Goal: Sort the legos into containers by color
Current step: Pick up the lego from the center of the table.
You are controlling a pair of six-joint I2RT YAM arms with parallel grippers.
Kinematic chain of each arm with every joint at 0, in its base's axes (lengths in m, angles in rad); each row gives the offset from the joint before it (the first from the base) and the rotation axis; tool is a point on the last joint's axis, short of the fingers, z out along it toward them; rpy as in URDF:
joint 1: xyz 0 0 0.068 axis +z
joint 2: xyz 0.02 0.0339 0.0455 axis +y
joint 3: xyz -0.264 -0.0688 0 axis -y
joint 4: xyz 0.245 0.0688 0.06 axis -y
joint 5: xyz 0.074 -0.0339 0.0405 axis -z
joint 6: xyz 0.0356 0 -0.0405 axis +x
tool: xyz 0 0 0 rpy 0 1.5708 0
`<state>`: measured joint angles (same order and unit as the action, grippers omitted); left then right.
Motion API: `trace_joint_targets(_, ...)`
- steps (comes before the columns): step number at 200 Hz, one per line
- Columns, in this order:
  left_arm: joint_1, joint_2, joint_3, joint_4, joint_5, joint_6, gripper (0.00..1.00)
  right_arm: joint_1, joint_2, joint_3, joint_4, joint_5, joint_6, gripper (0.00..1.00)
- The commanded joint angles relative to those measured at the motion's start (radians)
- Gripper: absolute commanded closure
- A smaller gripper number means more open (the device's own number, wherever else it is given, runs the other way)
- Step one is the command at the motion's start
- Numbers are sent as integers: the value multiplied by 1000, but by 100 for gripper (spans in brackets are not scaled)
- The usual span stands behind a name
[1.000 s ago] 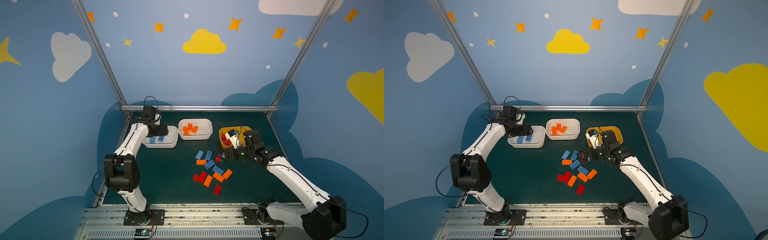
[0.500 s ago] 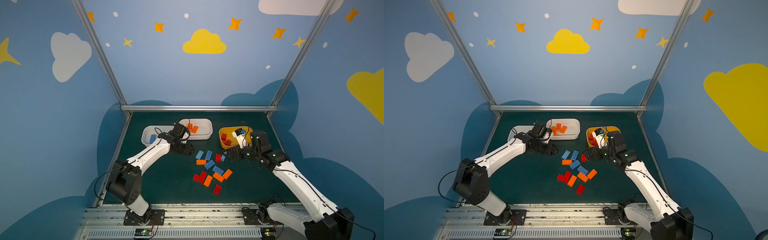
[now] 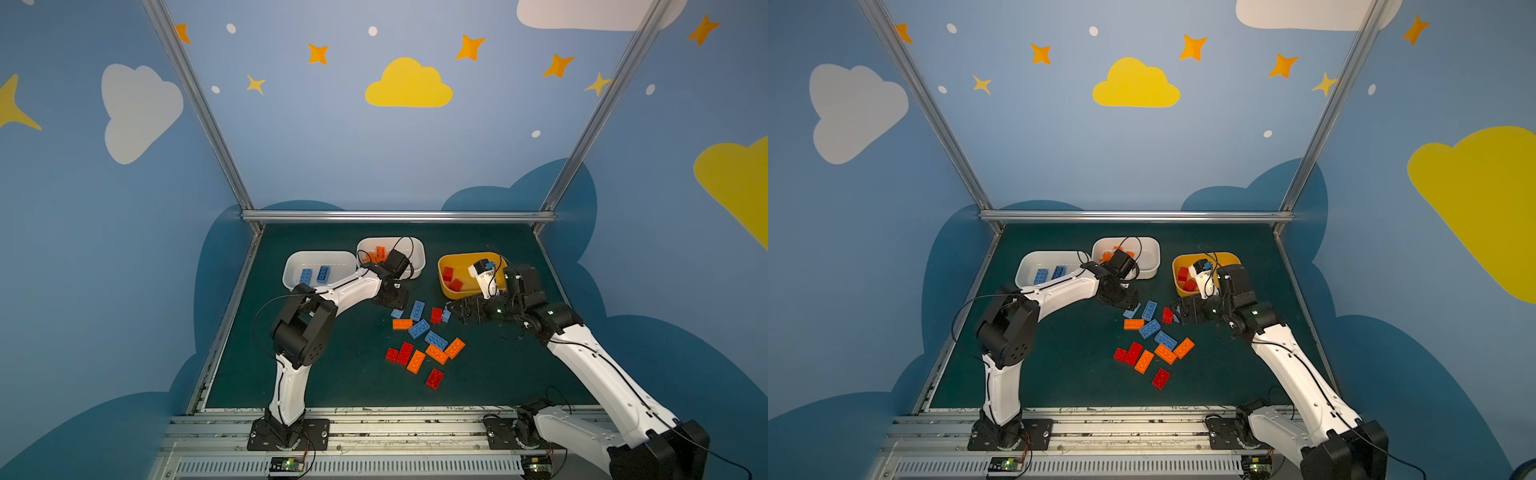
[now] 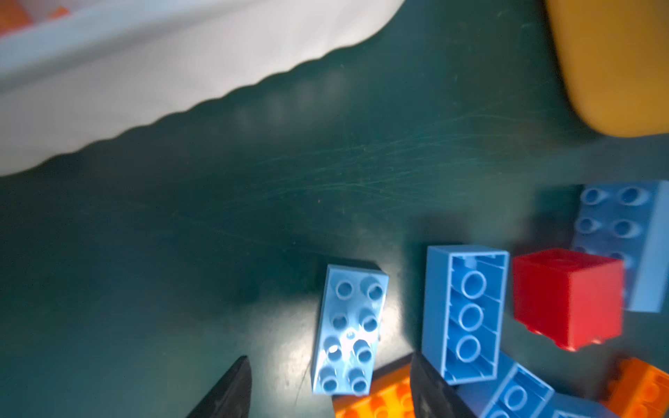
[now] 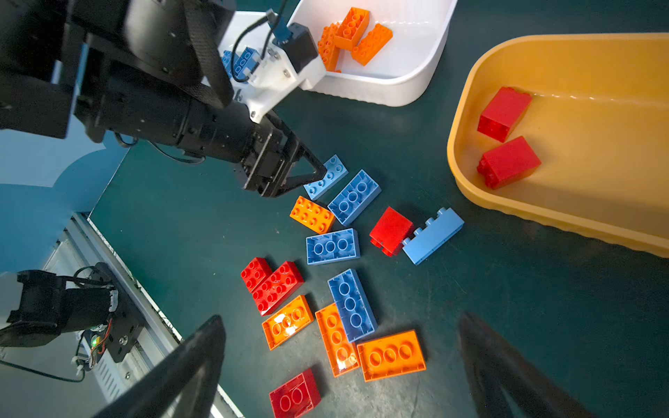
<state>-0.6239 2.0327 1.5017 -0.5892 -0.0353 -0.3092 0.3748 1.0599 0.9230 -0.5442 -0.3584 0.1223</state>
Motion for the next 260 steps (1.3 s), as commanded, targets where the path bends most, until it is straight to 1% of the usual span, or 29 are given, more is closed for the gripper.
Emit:
trace_joint_targets(1,-16,36,27,-34,-22,25,33,-12,-20,-20,-16,-3,-13,2)
trace_joint_targets(50,-50,101,62,-67,-99,54,37,-24,-20,-29,-10,-16,-15,2)
trace_joint_targets(65,-60,115,76,-86,-132,65,41,-25,-23,-33,-12,-13,-16,2)
trace_joint_targets(79,-68,127,83,-102,-155,72,47,-27,-29,-38,-14,-11,-18,2)
trace_joint_targets(96,-67,135,80,-113,-179,70,59,-28,-38,-45,-15,-11,-15,2)
trace_joint_targets(119,-64,111,62,-108,-144,62,66,-31,-45,-49,-19,-11,-15,2)
trace_joint_targets(140,-45,58,57,-111,-98,55,67,-36,-48,-47,-21,-13,-18,2)
trace_joint_targets(156,-16,5,57,-120,-69,64,67,-38,-45,-43,-21,-16,-17,2)
trace_joint_targets(184,50,-112,66,-178,-62,106,66,-39,-38,-37,-15,-22,-17,2)
trace_joint_targets(216,181,-225,57,-219,-83,159,66,-39,-30,-41,8,-36,-3,2)
trace_joint_targets(241,305,-249,39,-196,-76,180,66,-39,-19,-42,25,-57,2,2)
trace_joint_targets(260,389,-212,40,-157,-64,183,66,-39,-11,-37,30,-64,4,2)
